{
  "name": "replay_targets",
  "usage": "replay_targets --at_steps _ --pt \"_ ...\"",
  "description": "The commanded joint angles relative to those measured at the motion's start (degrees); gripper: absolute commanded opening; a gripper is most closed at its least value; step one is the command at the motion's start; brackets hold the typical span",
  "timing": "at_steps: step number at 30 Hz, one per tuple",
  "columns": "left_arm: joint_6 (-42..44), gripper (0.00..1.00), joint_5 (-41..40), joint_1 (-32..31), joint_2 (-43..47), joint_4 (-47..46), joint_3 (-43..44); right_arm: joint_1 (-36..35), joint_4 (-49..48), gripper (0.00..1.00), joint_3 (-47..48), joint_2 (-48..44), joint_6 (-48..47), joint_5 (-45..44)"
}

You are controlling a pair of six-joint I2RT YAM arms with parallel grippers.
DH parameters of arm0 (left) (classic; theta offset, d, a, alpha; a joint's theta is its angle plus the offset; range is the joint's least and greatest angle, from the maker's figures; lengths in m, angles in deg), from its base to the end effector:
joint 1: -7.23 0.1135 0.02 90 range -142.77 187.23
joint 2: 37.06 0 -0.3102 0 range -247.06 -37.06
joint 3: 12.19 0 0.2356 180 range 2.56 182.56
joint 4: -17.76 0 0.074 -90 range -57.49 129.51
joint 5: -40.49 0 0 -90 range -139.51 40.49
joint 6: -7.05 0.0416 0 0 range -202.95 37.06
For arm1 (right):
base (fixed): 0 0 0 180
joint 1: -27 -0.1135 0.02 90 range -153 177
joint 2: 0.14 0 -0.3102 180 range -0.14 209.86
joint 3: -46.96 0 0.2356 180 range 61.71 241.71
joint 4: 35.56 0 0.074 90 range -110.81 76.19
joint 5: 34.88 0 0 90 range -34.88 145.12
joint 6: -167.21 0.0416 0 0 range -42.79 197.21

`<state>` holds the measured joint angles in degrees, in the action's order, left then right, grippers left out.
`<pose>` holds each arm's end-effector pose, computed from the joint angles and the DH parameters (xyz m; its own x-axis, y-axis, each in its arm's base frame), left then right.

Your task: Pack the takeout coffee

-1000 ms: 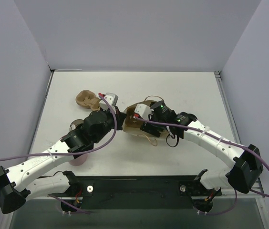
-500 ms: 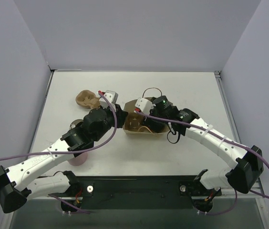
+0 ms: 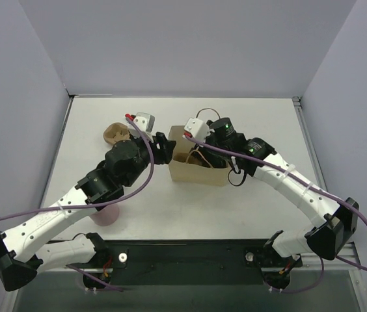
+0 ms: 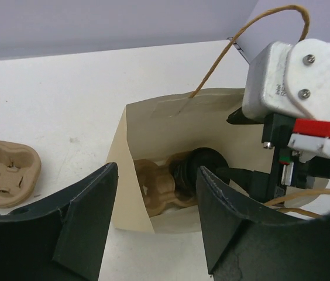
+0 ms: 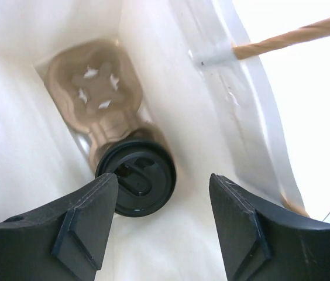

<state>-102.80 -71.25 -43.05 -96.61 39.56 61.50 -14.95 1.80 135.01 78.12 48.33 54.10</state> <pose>0.1415 -0.1462 0.4235 -0.2431 -0.2010 -0.9490 0.4224 0.8587 -0.2901 0.2173 0.1943 0.4038 0.0157 -0.6352 -0.7722 -0.7412 0.5109 -0.4353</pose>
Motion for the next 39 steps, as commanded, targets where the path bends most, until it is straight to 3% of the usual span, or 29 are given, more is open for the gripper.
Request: replay_targets --at_steps 1,13,20,28,35,39 --pt "2.2 0.66 -2.9 0.5 1.6 -0.3 3.0 0.4 2.1 0.64 4.7 0.1 2.7 0.0" --pt "3.2 0.66 -7.3 1.0 3.7 4.8 4.2 1.8 3.1 0.61 12.1 -3.0 11.7 -1.8" --pt "2.6 0.66 -9.0 1.0 5.1 8.9 5.0 1.7 4.3 0.60 12.0 -6.0 18.0 -2.3" --pt "-0.6 0.65 -18.0 1.3 3.6 21.1 11.7 1.8 15.0 0.61 22.9 -7.0 38.4 -6.6" --pt "-13.3 0.65 -29.1 5.1 -0.6 42.3 17.9 1.8 20.2 1.00 20.8 -14.5 44.5 -7.9" --pt "-24.9 0.61 -29.1 11.3 -2.1 58.3 18.8 1.7 20.8 1.00 16.0 -19.8 46.8 -6.9"
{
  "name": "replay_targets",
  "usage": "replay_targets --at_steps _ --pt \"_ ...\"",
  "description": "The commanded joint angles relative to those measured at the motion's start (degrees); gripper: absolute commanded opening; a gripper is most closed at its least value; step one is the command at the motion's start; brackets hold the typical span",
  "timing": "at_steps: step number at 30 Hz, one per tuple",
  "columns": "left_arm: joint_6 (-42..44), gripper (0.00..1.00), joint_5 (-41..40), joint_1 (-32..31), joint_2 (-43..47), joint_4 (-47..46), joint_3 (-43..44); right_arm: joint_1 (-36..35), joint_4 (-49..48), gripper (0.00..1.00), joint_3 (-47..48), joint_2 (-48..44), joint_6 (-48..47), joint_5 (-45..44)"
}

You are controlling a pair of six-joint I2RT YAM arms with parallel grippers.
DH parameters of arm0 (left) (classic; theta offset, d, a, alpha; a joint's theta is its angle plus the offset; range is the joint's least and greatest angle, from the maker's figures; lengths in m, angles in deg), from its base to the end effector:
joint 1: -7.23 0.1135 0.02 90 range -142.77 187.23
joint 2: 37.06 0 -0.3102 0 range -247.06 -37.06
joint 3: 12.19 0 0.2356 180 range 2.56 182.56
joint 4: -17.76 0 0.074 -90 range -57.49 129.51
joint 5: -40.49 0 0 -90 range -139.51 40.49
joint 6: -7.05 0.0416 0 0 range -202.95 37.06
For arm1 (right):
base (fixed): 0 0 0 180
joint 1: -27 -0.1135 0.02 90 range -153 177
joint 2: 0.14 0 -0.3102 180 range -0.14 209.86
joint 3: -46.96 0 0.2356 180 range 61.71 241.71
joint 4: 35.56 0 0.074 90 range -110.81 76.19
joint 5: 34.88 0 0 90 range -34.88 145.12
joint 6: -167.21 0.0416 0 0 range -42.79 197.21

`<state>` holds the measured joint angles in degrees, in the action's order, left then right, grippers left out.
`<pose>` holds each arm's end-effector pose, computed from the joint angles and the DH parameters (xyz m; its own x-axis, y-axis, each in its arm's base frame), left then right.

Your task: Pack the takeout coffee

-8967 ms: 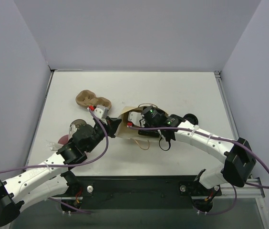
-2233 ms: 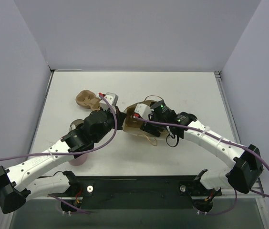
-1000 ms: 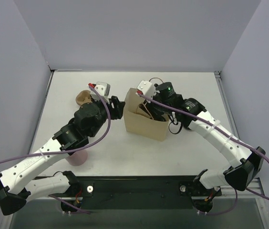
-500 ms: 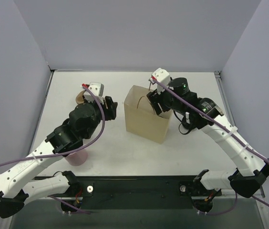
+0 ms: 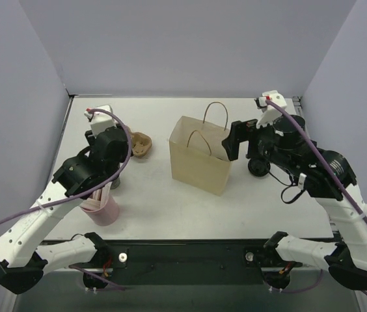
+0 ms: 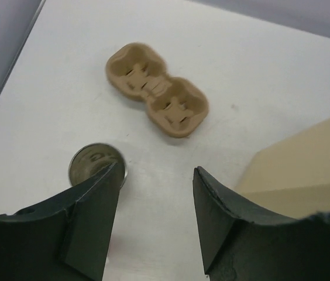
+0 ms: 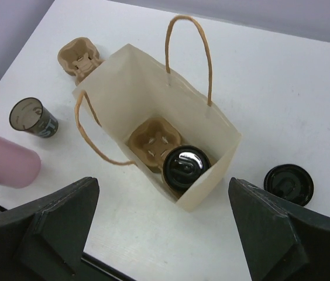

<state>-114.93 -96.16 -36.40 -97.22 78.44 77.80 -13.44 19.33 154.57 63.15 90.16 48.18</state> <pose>0.1353 -0.0872 0.4472 -0.3264 -0.1912 -0.9257 -0.1781 0.9742 -0.1384 0.1269 0.1016 0.5341 -0.2601 0.0706 -0.9630 -0.5081 0.8380 0.1987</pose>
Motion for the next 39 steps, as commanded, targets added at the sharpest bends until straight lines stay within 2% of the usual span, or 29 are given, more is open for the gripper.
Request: replay_targets --at_steps 1,2,5,9,12,16,22,31,39 --pt "-17.7 0.59 -3.5 7.3 -1.7 22.1 2.6 0.3 3.4 1.00 -4.4 -5.7 5.5 -0.7" --pt "-19.8 0.58 -2.5 8.4 -2.2 26.6 2.9 0.3 3.4 1.00 -6.1 -7.2 6.1 -0.4" --pt "-23.8 0.57 -2.1 10.8 -2.3 30.3 2.4 0.3 3.3 1.00 -8.8 -9.2 7.4 2.4" --pt "-23.4 0.56 -3.4 12.0 -1.6 28.9 0.3 0.2 3.5 0.98 -11.3 -10.6 6.7 5.4" --pt "-21.3 0.54 -0.7 14.5 -1.7 25.5 -1.0 0.3 3.8 0.98 -11.1 -11.3 5.8 5.5" --pt "-22.7 0.51 2.2 16.5 -2.6 25.0 -1.5 0.3 3.8 0.98 -11.1 -11.4 3.9 4.7" --pt "-26.2 0.45 3.1 17.4 -2.1 28.2 -2.1 0.3 4.0 0.98 -11.4 -10.4 3.8 4.8" --pt "-24.5 0.44 5.1 18.1 1.9 26.5 -6.3 0.2 4.1 0.98 -11.1 -8.4 5.8 5.9" --pt "-22.4 0.42 6.3 19.5 1.7 23.5 -7.7 0.3 4.1 0.98 -9.8 -7.5 6.7 6.5"
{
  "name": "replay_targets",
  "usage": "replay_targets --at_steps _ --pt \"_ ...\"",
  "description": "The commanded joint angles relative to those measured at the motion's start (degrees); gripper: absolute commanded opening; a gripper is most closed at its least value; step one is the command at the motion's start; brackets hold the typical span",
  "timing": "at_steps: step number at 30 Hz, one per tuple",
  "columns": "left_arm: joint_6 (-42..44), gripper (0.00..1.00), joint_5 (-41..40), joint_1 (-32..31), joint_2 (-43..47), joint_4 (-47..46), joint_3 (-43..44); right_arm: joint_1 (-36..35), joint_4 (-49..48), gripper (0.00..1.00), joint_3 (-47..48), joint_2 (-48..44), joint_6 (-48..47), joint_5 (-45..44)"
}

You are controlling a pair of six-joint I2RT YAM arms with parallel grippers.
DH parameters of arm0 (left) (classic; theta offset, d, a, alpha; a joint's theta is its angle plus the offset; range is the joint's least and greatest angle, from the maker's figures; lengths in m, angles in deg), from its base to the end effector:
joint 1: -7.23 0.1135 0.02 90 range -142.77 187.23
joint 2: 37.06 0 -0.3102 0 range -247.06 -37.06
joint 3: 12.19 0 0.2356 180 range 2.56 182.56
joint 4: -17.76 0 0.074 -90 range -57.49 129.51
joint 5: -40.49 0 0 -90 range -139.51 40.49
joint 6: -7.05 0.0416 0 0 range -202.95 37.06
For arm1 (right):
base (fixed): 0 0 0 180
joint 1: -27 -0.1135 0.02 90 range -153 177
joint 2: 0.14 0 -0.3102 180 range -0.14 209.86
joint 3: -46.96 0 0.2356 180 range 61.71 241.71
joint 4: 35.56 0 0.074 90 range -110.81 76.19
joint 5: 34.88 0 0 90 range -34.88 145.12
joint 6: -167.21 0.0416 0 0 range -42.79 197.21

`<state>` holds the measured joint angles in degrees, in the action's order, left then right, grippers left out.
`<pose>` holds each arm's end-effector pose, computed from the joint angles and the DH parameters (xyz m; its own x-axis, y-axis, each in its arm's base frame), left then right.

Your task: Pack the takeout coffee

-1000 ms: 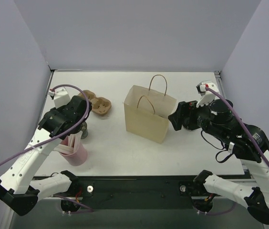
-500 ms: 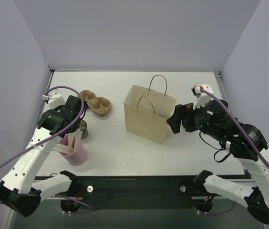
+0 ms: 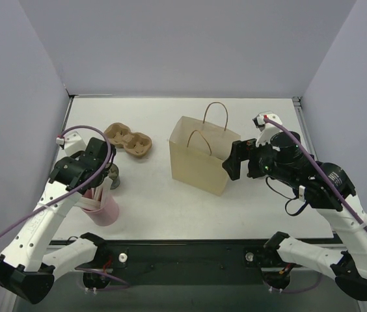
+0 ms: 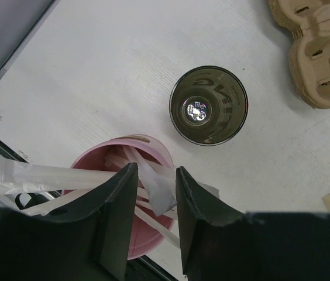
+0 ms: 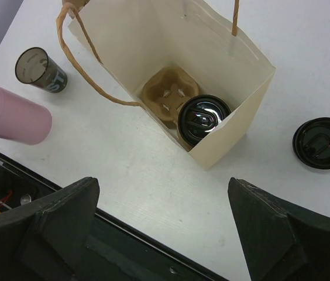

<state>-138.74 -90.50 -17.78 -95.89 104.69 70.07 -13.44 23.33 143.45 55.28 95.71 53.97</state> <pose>0.1227 -0.0271 0.3783 -0.5005 -0.4553 -0.7363 -0.6404 0.7671 -0.0390 0.1007 0.0847 0.4883 -0.4220 0.0571 -0.9048 -0.5273 0.7964 0.2963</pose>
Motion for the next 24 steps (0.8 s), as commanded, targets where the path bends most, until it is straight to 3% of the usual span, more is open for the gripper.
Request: replay_targets --at_steps 1,7,10,14,24 --pt "1.7 0.40 0.7 1.0 0.4 -3.2 0.2 0.3 0.0 0.98 1.4 0.5 1.3 0.7" --pt "3.1 0.16 -1.2 1.5 0.7 -1.7 2.7 0.3 0.1 0.98 1.8 1.2 1.6 0.6" --pt "3.2 0.14 -2.2 1.8 1.0 0.1 4.9 0.3 0.2 0.98 2.6 1.9 1.3 0.7" --pt "2.8 0.01 -2.7 1.8 1.3 3.7 10.8 0.2 0.4 0.98 4.0 2.7 0.4 2.0" --pt "6.0 0.00 -6.2 1.9 8.8 0.4 22.1 0.3 0.8 0.98 7.3 3.6 -5.0 -2.6"
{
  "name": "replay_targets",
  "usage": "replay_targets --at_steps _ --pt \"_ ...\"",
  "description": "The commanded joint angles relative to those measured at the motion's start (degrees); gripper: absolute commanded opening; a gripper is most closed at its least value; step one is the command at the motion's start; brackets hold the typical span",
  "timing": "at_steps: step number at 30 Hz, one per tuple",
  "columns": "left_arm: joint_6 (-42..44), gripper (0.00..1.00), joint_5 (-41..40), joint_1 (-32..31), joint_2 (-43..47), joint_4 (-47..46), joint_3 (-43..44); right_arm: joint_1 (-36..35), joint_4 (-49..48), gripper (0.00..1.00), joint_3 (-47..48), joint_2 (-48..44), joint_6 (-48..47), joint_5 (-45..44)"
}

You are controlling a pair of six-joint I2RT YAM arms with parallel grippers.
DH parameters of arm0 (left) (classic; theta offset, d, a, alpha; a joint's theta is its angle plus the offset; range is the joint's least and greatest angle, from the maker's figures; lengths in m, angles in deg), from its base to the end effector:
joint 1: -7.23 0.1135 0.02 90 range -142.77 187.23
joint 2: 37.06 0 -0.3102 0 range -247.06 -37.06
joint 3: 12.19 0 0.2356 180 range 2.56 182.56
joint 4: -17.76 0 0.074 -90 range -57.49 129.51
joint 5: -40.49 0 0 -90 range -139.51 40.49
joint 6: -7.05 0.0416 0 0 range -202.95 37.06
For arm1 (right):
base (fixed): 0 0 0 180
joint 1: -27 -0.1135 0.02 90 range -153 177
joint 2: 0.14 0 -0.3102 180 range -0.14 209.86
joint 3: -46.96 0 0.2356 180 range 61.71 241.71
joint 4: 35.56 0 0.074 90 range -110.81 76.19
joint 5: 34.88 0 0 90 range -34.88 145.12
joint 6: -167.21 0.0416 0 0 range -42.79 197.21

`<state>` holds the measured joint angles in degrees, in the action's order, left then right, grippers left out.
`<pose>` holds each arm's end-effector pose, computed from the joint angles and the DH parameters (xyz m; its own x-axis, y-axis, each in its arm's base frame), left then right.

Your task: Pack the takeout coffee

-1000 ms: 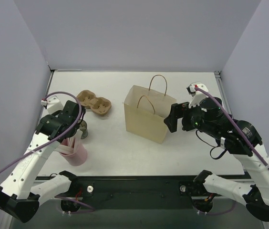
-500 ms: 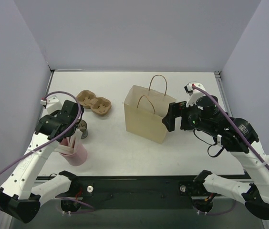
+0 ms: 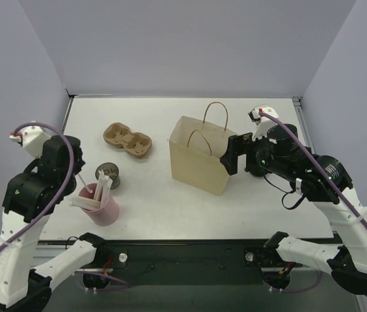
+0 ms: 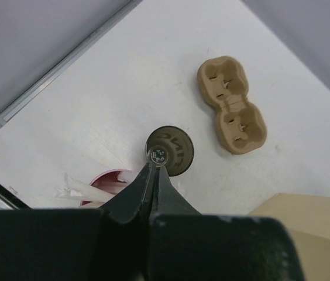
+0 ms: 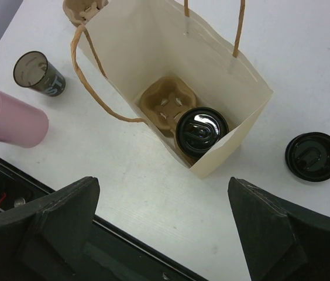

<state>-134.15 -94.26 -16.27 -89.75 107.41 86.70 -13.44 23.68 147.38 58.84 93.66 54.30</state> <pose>0.0761 -0.0011 0.4591 -0.2506 -0.4946 -0.8322 -0.6078 0.7495 -0.2624 0.1121 0.0948 0.4999 -0.4039 0.0278 -0.9144 -0.5462 0.7945 0.2654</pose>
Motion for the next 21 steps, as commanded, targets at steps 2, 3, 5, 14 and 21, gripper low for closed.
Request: replay_targets --at_steps 2,3,5,14,21 --pt "4.3 0.00 -1.5 0.4 6.4 -7.2 5.2 0.3 0.2 0.98 4.5 -0.4 -3.2 -4.8" --pt "5.5 0.00 0.0 0.4 7.8 -13.1 4.8 0.2 0.2 0.98 4.9 -0.5 -3.2 -5.7" --pt "10.1 0.00 1.7 0.4 10.0 -20.5 4.6 0.3 0.1 0.98 5.3 -1.0 -2.9 -7.5" --pt "15.8 0.00 18.4 0.3 6.0 -33.7 9.6 0.3 -0.9 0.98 4.9 -2.6 -1.2 -10.0" --pt "6.5 0.00 42.4 0.2 -2.8 -42.6 7.1 0.3 -1.0 0.98 2.5 -4.9 1.6 -13.2"
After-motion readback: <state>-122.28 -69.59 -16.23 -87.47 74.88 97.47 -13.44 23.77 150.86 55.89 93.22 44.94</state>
